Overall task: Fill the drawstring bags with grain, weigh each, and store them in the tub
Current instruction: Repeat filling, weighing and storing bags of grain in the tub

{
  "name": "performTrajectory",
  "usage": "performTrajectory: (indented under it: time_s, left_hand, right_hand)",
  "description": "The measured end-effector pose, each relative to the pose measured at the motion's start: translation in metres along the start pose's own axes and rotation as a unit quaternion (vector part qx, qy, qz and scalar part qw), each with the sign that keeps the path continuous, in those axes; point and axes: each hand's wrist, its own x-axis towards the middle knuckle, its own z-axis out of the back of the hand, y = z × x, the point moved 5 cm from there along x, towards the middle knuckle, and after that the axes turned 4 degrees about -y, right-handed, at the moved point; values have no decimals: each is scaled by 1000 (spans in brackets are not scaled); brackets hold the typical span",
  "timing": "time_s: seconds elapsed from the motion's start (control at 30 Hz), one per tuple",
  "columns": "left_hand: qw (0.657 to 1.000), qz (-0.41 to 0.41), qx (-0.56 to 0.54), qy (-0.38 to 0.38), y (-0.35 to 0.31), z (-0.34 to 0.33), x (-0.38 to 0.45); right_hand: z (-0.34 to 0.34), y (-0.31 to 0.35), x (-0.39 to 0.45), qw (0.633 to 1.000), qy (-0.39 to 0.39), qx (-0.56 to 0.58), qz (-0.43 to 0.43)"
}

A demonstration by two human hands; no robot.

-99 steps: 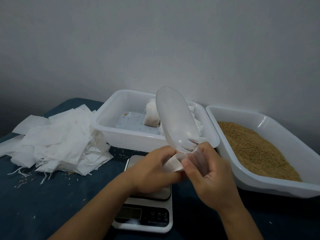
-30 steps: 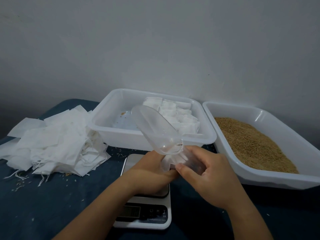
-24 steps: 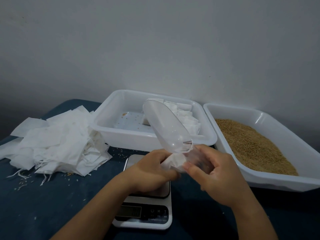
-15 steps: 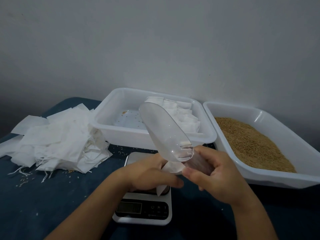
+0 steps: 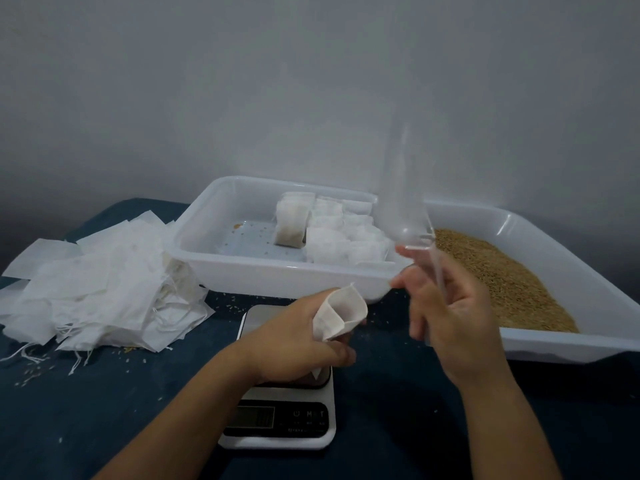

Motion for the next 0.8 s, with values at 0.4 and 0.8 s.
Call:
performTrajectory:
  time_s: [0.4,0.8]
  left_hand:
    - [1000,-6,-31,2,-9,-4,1]
    - [997,72,10,-18,-2,-33,36]
  right_hand:
    - [140,-28,79,803,-4,-545,-243]
    - [152,-53,107,581,76,-775,-237]
